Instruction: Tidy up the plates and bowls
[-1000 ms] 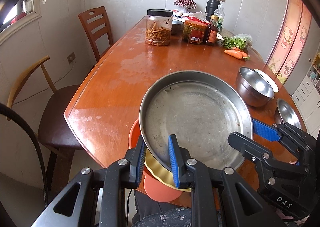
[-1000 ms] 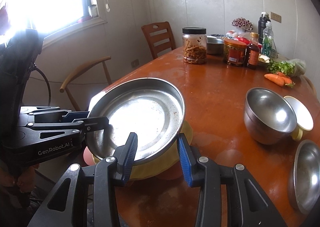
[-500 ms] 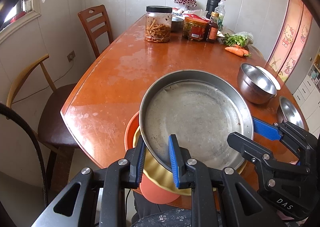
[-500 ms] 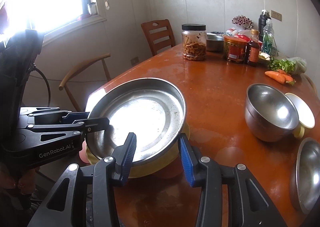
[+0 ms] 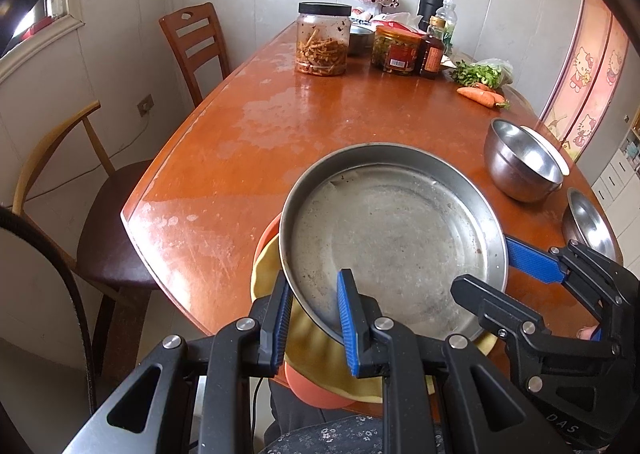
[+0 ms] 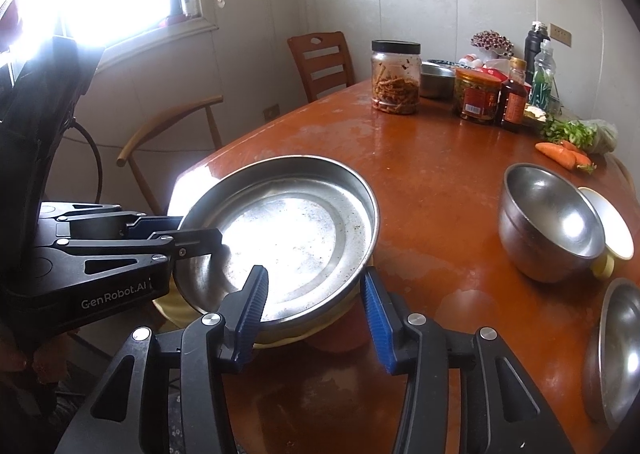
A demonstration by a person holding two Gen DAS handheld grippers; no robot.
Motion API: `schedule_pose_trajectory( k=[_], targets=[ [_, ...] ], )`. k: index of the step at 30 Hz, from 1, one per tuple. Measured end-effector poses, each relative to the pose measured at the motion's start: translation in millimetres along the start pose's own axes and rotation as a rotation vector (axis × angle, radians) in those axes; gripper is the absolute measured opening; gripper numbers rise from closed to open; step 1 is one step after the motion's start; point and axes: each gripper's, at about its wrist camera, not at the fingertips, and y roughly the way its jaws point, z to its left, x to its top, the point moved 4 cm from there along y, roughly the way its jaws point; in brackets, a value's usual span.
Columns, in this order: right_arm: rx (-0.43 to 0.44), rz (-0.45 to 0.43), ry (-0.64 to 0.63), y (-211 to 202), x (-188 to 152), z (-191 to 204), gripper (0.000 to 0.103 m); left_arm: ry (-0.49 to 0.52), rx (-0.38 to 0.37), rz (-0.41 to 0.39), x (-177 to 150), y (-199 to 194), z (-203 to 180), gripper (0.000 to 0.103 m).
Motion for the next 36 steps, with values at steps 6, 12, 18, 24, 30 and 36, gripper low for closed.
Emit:
schedule_pose_trajectory(
  k=[6,12,18,24,30,36],
  targets=[
    [0.008,0.008,0.006,3,-1,-1,0.052,-0.008,-0.012,0.005,-2,2,2,0.022],
    [0.021,0.011,0.020,3,0,-1,0.058,-0.007,-0.018,0.005,-3,2,4,0.022],
    [0.025,0.008,0.021,1,-1,2,0.061,-0.012,-0.033,0.003,-3,1,5,0.022],
    [0.002,0.004,-0.011,0,-1,7,0.063,-0.014,-0.039,0.005,-3,1,4,0.023],
    [-0.007,-0.017,-0.015,-5,-1,8,0.069,-0.020,-0.040,0.005,-3,1,5,0.023],
    [-0.019,-0.033,-0.001,-9,2,3,0.072,-0.025,-0.037,0.004,-3,1,6,0.023]
  ],
)
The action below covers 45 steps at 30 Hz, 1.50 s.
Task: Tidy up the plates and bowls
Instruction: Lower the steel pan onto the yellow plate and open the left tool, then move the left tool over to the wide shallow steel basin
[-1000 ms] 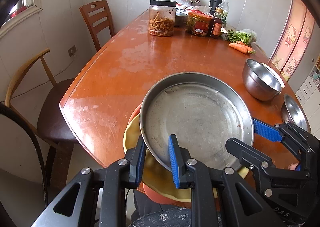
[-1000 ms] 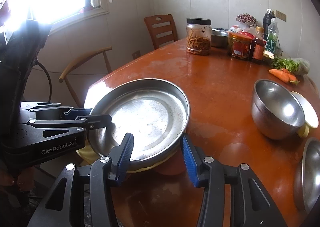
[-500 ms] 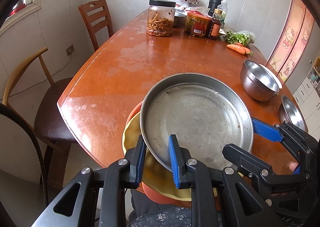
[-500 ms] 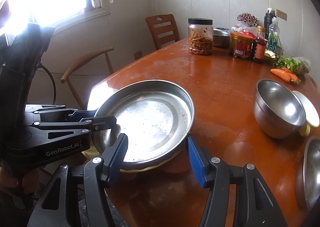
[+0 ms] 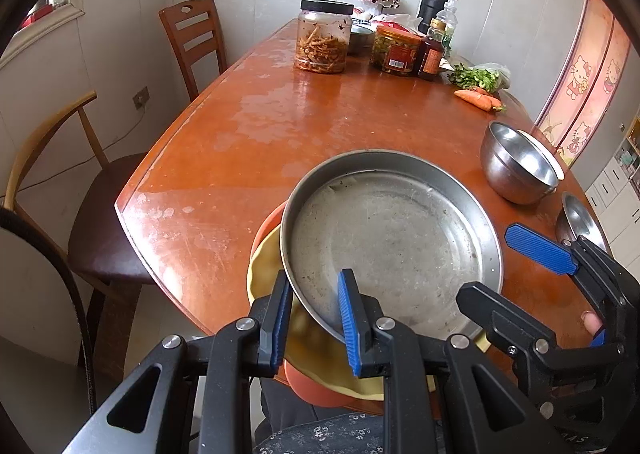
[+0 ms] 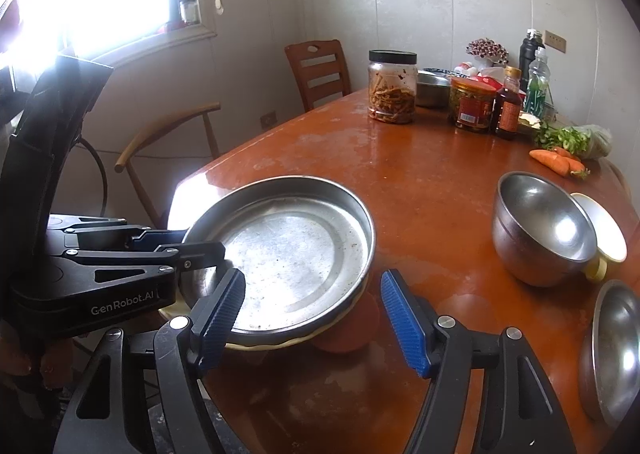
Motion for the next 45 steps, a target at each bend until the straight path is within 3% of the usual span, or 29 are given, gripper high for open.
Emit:
schedule_pose_trajectory(
  k=[10,15,22,26,28,45],
  targets=[
    [-0.019,-0.020,0.003,-5,2,-4,0.074,-0.004,0.014,-0.010,-1,-5,-1,0.024],
    [-0.029,-0.032,0.007,-8,3,-7,0.074,0.000,0.012,-0.030,2,-11,-3,0.039],
    [-0.034,-0.042,0.011,-14,3,-11,0.074,0.003,0.015,-0.064,6,-23,-7,0.043],
    [-0.047,-0.062,0.017,-22,3,-15,0.075,0.007,0.017,-0.083,7,-30,-11,0.051],
    [-0.055,-0.074,0.021,-26,4,-17,0.079,0.006,0.016,-0.096,8,-35,-14,0.053],
    [-0.092,-0.199,0.071,-80,-1,-45,0.080,0.065,-0.001,-0.154,14,-57,-70,0.062]
  ],
)
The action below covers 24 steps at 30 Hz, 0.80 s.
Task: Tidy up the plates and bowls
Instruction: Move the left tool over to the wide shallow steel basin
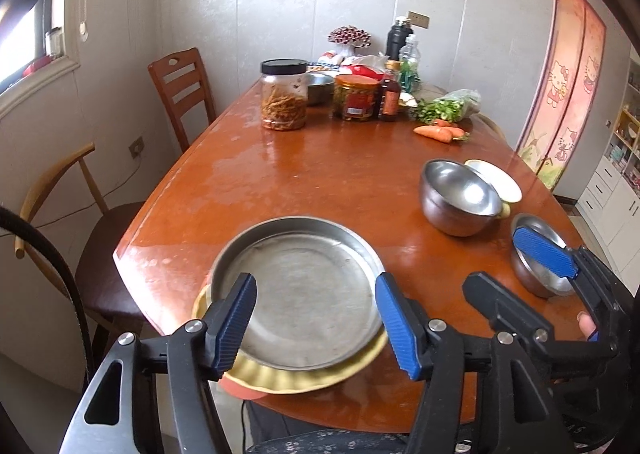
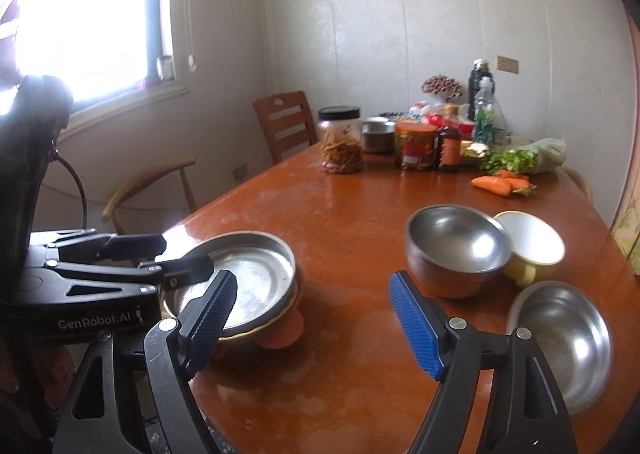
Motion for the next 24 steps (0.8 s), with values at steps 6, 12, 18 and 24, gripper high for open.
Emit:
schedule_pose_trajectory(
  k=[6,12,18,24],
  targets=[
    [-0.062,-0.086,0.010,-33,4,-28,0.085,0.027,-0.041,-0.015,5,1,-34,0.067],
    [-0.132,-0.072,0.018,-47,-7,-59,0.085,0.062,-0.079,0.001,7,8,-71,0.068],
    [-0.198,-0.086,0.050,-64,-20,-91,0.085,0.092,-0.118,0.003,8,12,-103,0.069],
    [-0.231,-0.145,0.036,-85,-23,-112,0.085,0.153,-0.102,0.001,8,17,-137,0.072]
  ],
)
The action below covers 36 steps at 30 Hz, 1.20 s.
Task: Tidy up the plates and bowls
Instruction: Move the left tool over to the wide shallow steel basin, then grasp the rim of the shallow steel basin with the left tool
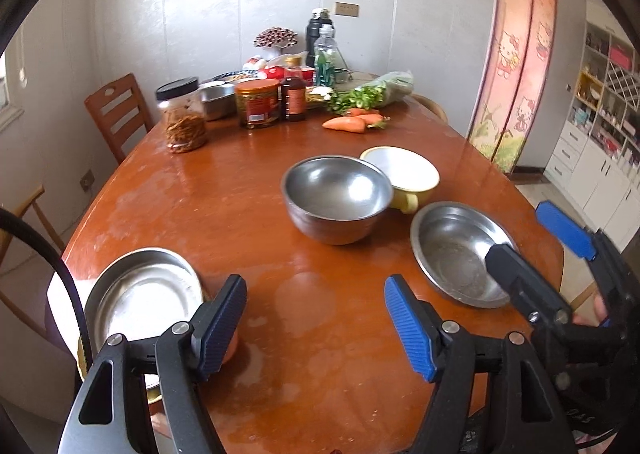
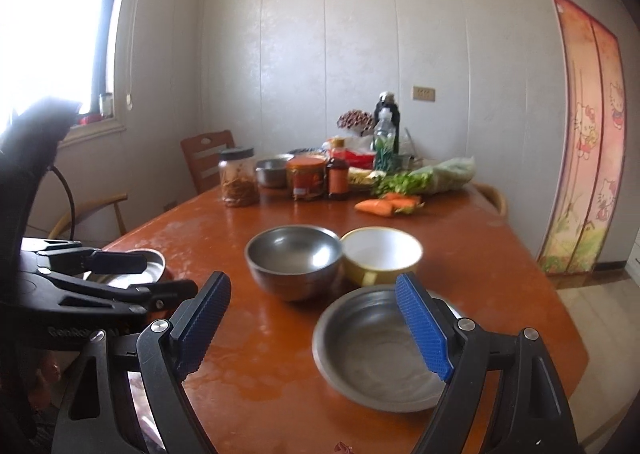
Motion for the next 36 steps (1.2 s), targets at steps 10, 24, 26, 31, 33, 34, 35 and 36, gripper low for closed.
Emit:
schedule_pose_trajectory(
  k=[10,24,26,31,33,34,35,36],
  targets=[
    [0.029,0.022,0.077,-4,-8,-48,0.102,0.025,-0.041,0.025,2,19,-34,0.075],
    [-0.051,0.077,0.216,14,-25,-122,0.102,0.037,-0.071,0.059,1,46,-47,0.076],
    [-0.069,0.094,0.237,17,-29,-131,0.102,0.035,-0.086,0.059,1,50,-49,0.076],
    [-0.064,0.139,0.229,26,-38,-138,0.102,0.031,-0.122,0.071,4,65,-57,0.076],
    [-0.083,0.158,0.219,33,-42,-140,0.102,0.033,-0.129,0.077,6,70,-59,0.076],
    [-0.092,0.165,0.217,36,-44,-141,0.102,0.032,-0.135,0.084,7,73,-61,0.076],
    [-0.112,0.174,0.216,39,-47,-143,0.102,0.032,-0.139,0.088,7,76,-62,0.076],
    [-0.130,0.181,0.214,42,-50,-146,0.102,0.034,-0.140,0.092,8,79,-64,0.076]
  ],
)
